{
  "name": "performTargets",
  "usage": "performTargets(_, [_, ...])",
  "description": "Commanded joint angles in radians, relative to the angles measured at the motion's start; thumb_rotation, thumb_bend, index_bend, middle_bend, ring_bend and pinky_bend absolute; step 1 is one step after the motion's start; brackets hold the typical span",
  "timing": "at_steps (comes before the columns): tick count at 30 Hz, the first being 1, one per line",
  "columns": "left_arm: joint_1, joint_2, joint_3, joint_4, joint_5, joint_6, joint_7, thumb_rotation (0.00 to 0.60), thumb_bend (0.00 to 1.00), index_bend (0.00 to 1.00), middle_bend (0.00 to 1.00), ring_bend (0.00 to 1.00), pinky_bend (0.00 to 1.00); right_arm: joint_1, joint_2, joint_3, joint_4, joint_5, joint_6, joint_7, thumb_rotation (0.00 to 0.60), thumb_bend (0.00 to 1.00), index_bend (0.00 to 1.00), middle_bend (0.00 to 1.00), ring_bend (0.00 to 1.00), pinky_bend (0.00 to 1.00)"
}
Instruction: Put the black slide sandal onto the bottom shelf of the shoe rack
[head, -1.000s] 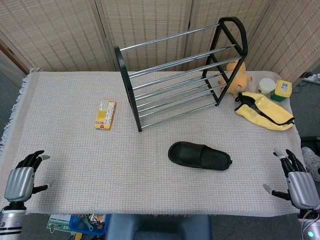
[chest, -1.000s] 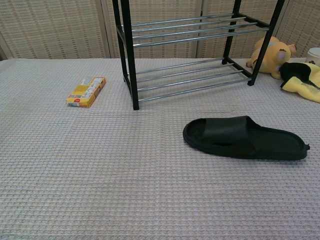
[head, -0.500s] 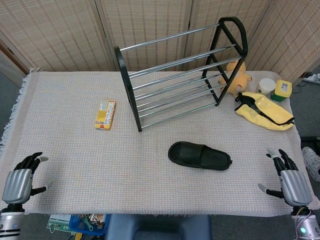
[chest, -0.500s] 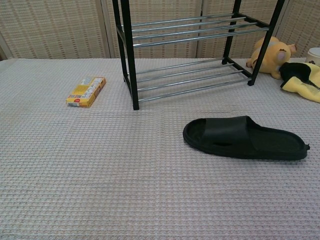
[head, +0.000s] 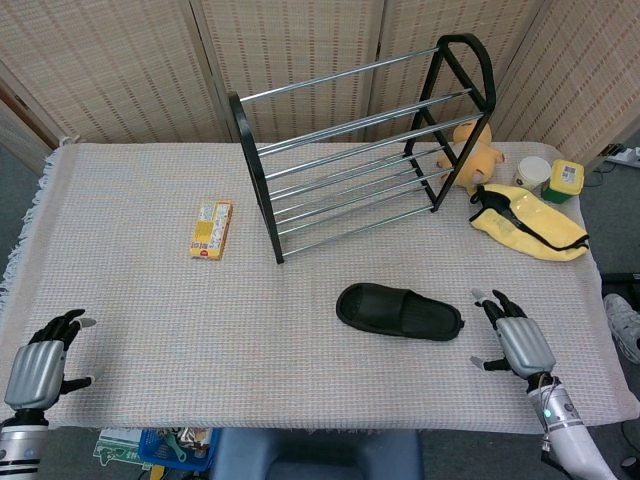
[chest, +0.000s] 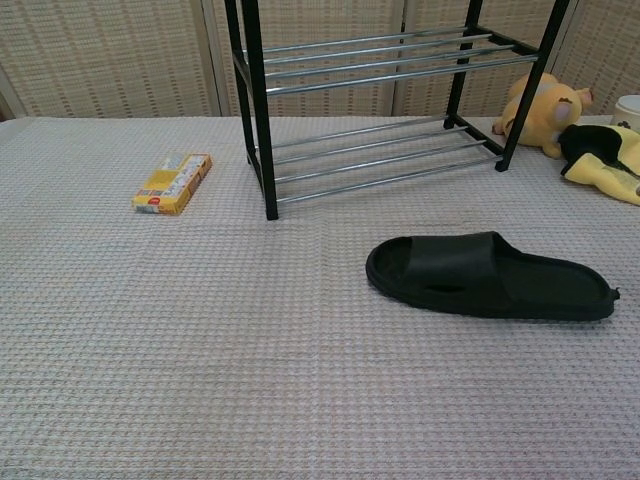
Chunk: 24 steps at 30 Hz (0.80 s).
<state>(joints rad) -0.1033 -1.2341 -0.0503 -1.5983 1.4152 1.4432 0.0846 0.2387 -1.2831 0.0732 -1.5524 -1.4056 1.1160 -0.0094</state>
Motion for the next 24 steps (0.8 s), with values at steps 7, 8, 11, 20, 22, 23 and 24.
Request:
performTargets(7, [0.003,-0.002,-0.001,0.01,-0.008,-0.002,-0.004,0.6,0.17,0.31,0.2,0.2,0.31,0.129,-0.095,0.051,0.093,0.115,-0.166,-0.038,0.6,0.11,0.0,0.2,0.05,0.13])
performTargets(8, [0.004,-0.002,-0.001,0.011,-0.008,-0.002,-0.004,0.6,0.17,0.31,0.2,0.2,0.31,0.139,-0.103,0.054,0.103,0.126,-0.179,-0.041,0.6,0.11,0.0,0.2,0.05,0.13])
performTargets(11, [0.004,-0.002,-0.002,0.011,-0.01,-0.004,-0.002,0.6,0.17,0.31,0.2,0.2,0.31,0.158,-0.119,0.06,0.123,0.147,-0.2,-0.046,0.6,0.11,0.0,0.2,0.05,0.13])
performTargets(20, [0.005,0.001,-0.005,0.008,-0.009,0.0,0.001,0.6,0.17,0.31,0.2,0.2,0.31,0.191,-0.15,0.054,0.135,0.177,-0.223,-0.07,0.6,0.11,0.04,0.2,0.05,0.13])
performTargets(22, [0.005,0.002,-0.006,0.009,-0.008,0.002,-0.002,0.6,0.17,0.31,0.2,0.2,0.31,0.194,-0.149,0.051,0.129,0.186,-0.229,-0.069,0.6,0.11,0.04,0.19,0.05,0.13])
performTargets(23, [0.005,0.002,-0.006,0.01,-0.007,0.003,-0.003,0.6,0.17,0.31,0.2,0.2,0.31,0.196,-0.149,0.05,0.127,0.191,-0.232,-0.068,0.6,0.11,0.05,0.19,0.05,0.13])
performTargets(24, [0.004,0.003,-0.007,0.011,-0.005,0.002,-0.003,0.6,0.17,0.31,0.2,0.2,0.31,0.198,-0.15,0.049,0.129,0.196,-0.234,-0.069,0.6,0.11,0.05,0.19,0.05,0.13])
